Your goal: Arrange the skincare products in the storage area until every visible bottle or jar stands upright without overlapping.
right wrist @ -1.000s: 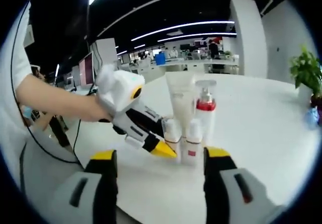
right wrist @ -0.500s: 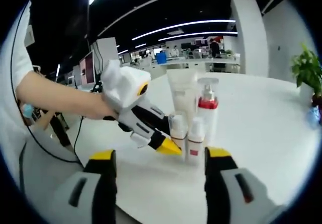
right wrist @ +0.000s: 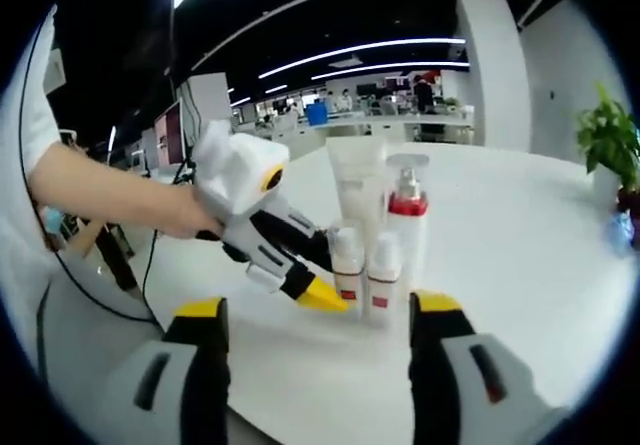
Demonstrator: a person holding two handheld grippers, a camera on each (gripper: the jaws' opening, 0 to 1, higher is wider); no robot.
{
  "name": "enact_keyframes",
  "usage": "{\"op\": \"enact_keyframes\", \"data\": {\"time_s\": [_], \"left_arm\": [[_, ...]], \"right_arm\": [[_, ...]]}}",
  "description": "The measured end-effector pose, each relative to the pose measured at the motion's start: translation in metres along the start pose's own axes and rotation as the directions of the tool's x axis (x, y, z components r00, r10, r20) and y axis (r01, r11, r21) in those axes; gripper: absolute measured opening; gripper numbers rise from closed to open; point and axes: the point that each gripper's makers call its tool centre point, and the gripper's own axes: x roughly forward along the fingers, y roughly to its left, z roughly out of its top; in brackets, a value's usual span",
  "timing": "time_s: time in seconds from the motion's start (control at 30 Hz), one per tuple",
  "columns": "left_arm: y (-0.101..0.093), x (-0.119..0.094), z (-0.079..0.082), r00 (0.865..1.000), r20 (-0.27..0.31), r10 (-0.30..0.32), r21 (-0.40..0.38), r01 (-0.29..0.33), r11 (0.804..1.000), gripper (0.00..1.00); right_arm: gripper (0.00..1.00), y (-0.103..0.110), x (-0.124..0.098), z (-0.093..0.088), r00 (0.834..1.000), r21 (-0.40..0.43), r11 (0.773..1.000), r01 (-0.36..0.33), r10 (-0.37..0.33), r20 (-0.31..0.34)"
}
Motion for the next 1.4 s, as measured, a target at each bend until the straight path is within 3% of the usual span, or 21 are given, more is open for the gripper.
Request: {"op": "enact_keyframes", "data": {"time_s": [0.4, 0.7, 1.0, 1.4], "left_arm": [[-0.005, -0.023, -0.011, 0.999, -0.007, 0.043, -0.063, -0.043, 0.997, 0.28], [0.003, -0.021, 0.013, 0.991, 0.068, 0.119, -0.071, -0.114, 0.991, 0.21], [0.004, -0.018, 0.015, 0.991, 0.073, 0.108, -0.057, -0.104, 0.993, 0.16], [0.003, -0.011, 0.014, 0.998, 0.059, 0.028, 0.011, -0.029, 1.0, 0.16]], "right_arm": [[0.81, 0.001, -0.006, 0.002, 1.0, -0.01, 1.0, 0.004, -0.004, 0.0], [0.81, -0.003, -0.015, 0.009, 1.0, -0.016, 1.0, 0.019, -0.019, 0.013], [0.81, -0.016, -0.022, 0.011, 0.998, -0.003, 0.999, 0.055, -0.054, 0.025], [0.81, -0.02, -0.022, 0.01, 0.997, 0.001, 0.997, 0.076, -0.076, 0.02]]}}
